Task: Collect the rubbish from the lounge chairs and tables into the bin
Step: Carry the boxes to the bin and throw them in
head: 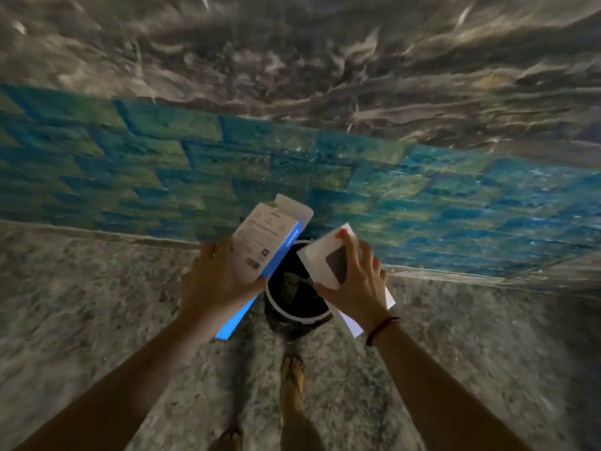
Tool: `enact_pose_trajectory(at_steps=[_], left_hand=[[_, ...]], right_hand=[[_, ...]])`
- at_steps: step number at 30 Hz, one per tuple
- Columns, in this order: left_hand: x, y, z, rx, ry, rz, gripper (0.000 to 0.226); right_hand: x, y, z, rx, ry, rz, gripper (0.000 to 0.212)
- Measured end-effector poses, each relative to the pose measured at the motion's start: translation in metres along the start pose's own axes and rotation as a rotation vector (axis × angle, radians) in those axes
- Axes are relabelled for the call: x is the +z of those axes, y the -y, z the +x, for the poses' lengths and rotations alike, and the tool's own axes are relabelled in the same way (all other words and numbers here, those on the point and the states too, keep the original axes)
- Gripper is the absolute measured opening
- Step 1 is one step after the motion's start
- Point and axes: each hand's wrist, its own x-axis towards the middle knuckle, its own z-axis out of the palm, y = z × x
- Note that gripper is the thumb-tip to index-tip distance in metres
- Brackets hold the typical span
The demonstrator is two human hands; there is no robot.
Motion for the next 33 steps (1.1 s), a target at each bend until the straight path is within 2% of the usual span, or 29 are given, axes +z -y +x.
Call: enact_pose_trajectory(at_steps=[4, 11, 18, 26, 30, 33], left_hand=[[0.066, 0.034, 0.032, -0.158, 0.031, 0.043, 0.081], [0.14, 0.083, 0.059, -0.362, 0.065, 0.041, 0.075], [0.184, 0.1, 0.075, -0.416, 0.163, 0.098, 0.076], [0.212, 0.085, 0.106, -0.32, 0.21, 0.176, 0.079], [0.242, 0.075, 0.121, -0.29, 0.283, 0.218, 0.082], [0.269, 0.065, 0.128, -0.27, 0.354, 0.166, 0.09]], right_hand=[[0.074, -0.037, 0.052, -0.028, 0.171, -0.047, 0.102], [0.181, -0.086, 0.113, 0.015, 0.423, -0.079, 0.105], [0.238, -0.107, 0.154, 0.037, 0.57, -0.107, 0.111], [0.207, -0.127, 0.162, 0.028, 0.388, -0.108, 0.095], [0.195, -0.128, 0.168, 0.012, 0.3, -0.066, 0.089], [0.188, -0.129, 0.169, 0.004, 0.264, -0.081, 0.085]])
